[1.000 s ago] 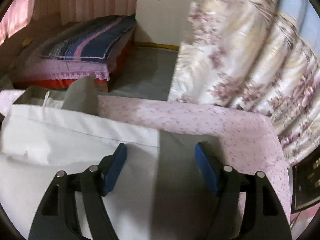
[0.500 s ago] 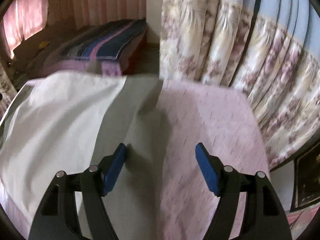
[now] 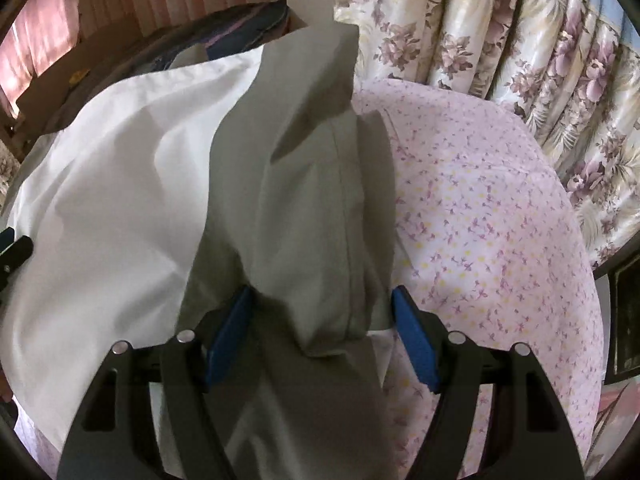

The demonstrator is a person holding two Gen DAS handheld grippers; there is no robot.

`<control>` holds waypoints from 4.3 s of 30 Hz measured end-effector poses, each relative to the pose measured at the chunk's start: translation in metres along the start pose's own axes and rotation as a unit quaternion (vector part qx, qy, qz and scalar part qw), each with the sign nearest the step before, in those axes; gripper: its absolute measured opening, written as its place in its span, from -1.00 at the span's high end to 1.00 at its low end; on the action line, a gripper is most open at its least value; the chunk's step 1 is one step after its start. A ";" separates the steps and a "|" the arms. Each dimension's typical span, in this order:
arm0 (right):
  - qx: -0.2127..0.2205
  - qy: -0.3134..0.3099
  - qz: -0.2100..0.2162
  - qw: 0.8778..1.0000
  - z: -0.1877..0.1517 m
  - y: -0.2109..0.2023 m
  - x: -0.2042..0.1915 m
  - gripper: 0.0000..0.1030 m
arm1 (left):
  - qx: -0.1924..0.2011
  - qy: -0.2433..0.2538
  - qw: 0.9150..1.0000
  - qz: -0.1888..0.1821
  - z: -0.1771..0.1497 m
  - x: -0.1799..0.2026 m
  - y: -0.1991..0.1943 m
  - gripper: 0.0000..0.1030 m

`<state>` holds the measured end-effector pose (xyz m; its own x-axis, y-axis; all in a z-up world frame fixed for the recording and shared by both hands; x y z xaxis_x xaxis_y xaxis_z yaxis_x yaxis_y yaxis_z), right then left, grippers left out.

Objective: Fold large clothes

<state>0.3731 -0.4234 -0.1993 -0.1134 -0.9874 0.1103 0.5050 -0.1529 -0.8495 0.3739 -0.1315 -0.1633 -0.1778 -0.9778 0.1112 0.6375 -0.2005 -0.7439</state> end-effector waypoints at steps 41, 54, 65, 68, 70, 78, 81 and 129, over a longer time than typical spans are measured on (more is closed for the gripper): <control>0.105 0.009 0.191 0.976 0.101 -0.204 -0.148 0.80 | 0.038 -0.044 0.998 -0.019 0.037 -0.083 -0.073 -0.79; 0.080 -0.083 0.109 0.987 0.057 -0.169 -0.361 0.80 | 0.086 -0.130 0.988 0.023 -0.008 -0.234 -0.163 -0.81; 0.108 -0.087 0.099 0.985 0.025 -0.198 -0.385 -0.23 | 0.058 -0.138 0.989 0.012 -0.046 -0.237 -0.178 -0.81; 0.168 -0.053 0.113 0.978 0.034 -0.256 -0.334 -0.44 | 0.068 -0.127 0.990 0.000 -0.040 -0.215 -0.189 -0.84; 0.190 -0.043 0.098 0.976 0.036 -0.273 -0.300 -0.44 | 0.075 -0.115 0.991 -0.010 -0.033 -0.191 -0.193 -0.87; 0.172 0.039 0.016 0.984 0.010 -0.238 -0.125 -0.46 | 0.099 -0.050 0.990 -0.090 -0.002 -0.063 -0.202 -0.92; 0.149 0.066 0.011 0.987 -0.007 -0.216 -0.089 -0.46 | 0.093 -0.009 0.991 -0.101 0.006 -0.017 -0.194 -0.94; 0.218 -0.054 0.062 0.973 0.058 -0.184 -0.238 -0.71 | 0.108 -0.001 0.994 0.012 0.072 -0.151 -0.171 -0.87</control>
<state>0.3568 -0.1622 -0.0398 0.0494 -0.9943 0.0943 0.8265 -0.0123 -0.5628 0.3460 0.0464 -0.0052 -0.1589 -0.9826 0.0957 0.7878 -0.1847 -0.5875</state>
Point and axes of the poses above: each gripper's, at about its wrist camera, not at the fingertips, and y roughly the way its jaws point, x to its right, z to its top, the point moved 10 cm from there along y, roughly the way its jaws point, and after that the axes turned 10 degrees about -z, right-handed, at the moved point
